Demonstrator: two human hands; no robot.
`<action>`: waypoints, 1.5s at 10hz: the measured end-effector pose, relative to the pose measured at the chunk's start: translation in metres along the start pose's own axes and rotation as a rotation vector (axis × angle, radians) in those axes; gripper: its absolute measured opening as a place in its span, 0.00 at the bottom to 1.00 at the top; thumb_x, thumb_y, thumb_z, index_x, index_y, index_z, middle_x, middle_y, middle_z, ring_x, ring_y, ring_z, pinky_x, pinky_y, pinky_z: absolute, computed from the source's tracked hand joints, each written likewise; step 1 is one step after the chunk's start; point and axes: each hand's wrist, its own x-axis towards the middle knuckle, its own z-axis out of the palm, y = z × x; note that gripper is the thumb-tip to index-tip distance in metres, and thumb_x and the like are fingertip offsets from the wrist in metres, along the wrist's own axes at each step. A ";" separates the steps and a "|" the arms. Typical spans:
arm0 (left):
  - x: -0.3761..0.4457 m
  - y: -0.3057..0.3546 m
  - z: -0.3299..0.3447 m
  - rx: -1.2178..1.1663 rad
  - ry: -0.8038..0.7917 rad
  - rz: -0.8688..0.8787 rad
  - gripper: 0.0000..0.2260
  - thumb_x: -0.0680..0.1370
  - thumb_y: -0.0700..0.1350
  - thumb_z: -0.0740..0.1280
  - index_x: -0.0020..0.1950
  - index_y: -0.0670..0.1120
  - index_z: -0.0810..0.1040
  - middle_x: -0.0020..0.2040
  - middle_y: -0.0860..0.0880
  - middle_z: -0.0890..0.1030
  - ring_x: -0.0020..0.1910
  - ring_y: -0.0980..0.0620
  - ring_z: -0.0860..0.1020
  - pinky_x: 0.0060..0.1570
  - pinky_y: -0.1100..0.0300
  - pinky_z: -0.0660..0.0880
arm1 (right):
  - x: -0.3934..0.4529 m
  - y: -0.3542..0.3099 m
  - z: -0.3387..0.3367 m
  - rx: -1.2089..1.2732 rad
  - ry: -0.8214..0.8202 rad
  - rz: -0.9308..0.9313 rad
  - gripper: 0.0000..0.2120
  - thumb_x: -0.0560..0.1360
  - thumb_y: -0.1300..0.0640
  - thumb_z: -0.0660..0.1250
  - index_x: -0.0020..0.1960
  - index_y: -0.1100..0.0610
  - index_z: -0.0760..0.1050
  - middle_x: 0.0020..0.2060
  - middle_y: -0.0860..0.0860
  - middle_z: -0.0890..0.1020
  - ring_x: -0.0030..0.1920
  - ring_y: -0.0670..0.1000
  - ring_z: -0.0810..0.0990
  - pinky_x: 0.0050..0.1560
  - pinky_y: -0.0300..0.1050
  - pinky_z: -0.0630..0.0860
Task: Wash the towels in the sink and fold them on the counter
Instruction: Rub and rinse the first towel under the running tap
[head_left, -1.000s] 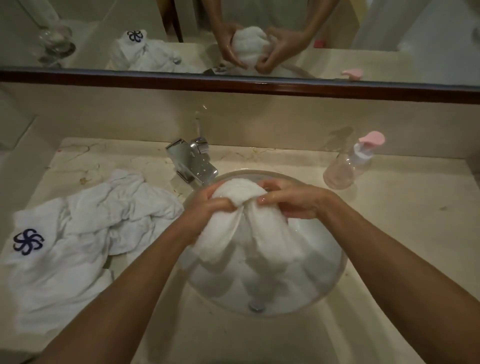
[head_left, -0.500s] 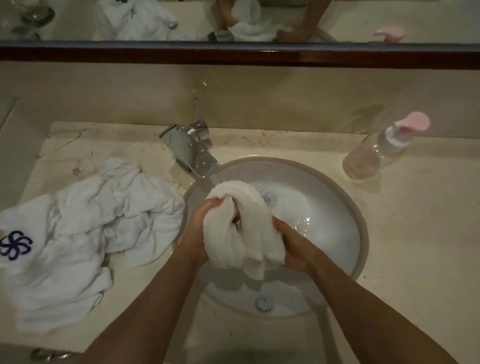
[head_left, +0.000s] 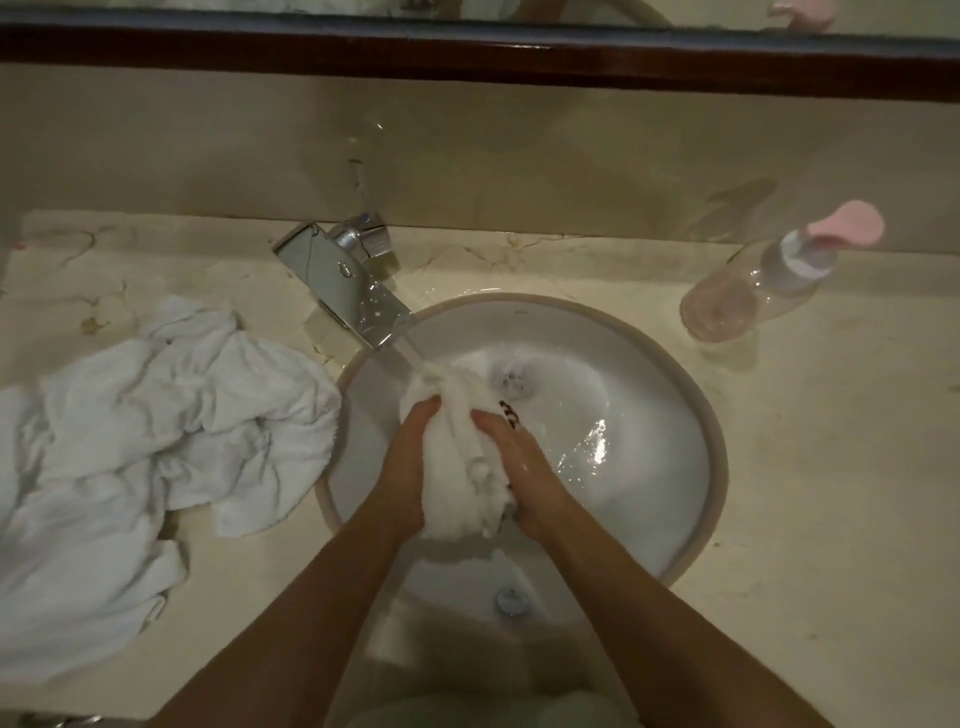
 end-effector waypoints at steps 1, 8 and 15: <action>0.006 -0.015 0.001 -0.016 0.042 0.048 0.35 0.65 0.67 0.75 0.66 0.48 0.79 0.57 0.42 0.84 0.56 0.41 0.82 0.62 0.41 0.75 | 0.007 0.003 0.007 -0.118 0.033 -0.045 0.14 0.80 0.45 0.66 0.63 0.49 0.78 0.53 0.50 0.86 0.54 0.53 0.85 0.51 0.45 0.81; 0.090 0.006 -0.020 -0.663 -0.272 0.286 0.40 0.82 0.62 0.43 0.63 0.27 0.75 0.64 0.31 0.76 0.67 0.47 0.76 0.68 0.61 0.67 | 0.081 -0.074 0.086 -1.841 -0.122 0.133 0.29 0.71 0.39 0.70 0.66 0.54 0.72 0.51 0.52 0.79 0.48 0.55 0.81 0.43 0.45 0.78; 0.098 -0.002 -0.002 -0.955 0.026 0.116 0.22 0.84 0.55 0.50 0.56 0.45 0.79 0.50 0.44 0.83 0.48 0.47 0.84 0.51 0.56 0.80 | 0.059 -0.044 0.080 -1.632 0.195 -0.255 0.35 0.69 0.28 0.66 0.67 0.50 0.70 0.53 0.51 0.72 0.55 0.60 0.76 0.47 0.49 0.72</action>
